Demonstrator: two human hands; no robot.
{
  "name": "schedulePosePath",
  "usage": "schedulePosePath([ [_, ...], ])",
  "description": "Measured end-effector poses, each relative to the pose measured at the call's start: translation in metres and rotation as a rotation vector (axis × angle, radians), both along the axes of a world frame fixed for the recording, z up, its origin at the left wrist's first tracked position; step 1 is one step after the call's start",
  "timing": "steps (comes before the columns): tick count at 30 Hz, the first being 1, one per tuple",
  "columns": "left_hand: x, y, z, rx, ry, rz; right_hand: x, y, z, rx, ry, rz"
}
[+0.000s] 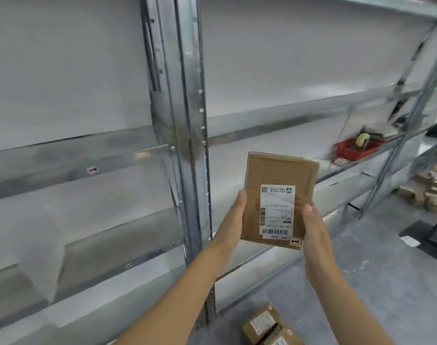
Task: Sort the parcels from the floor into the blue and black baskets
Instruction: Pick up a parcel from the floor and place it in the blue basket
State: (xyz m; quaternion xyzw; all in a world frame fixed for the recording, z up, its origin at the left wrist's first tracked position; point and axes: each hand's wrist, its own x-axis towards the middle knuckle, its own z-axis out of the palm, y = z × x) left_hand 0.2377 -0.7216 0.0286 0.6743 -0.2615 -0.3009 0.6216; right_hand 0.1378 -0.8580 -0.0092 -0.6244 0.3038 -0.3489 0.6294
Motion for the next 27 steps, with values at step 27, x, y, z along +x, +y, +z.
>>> schedulePosePath([
  [27, -0.132, 0.376, 0.079, -0.027, -0.133, 1.044, 0.042, 0.354, 0.091, 0.006, -0.162, 1.043],
])
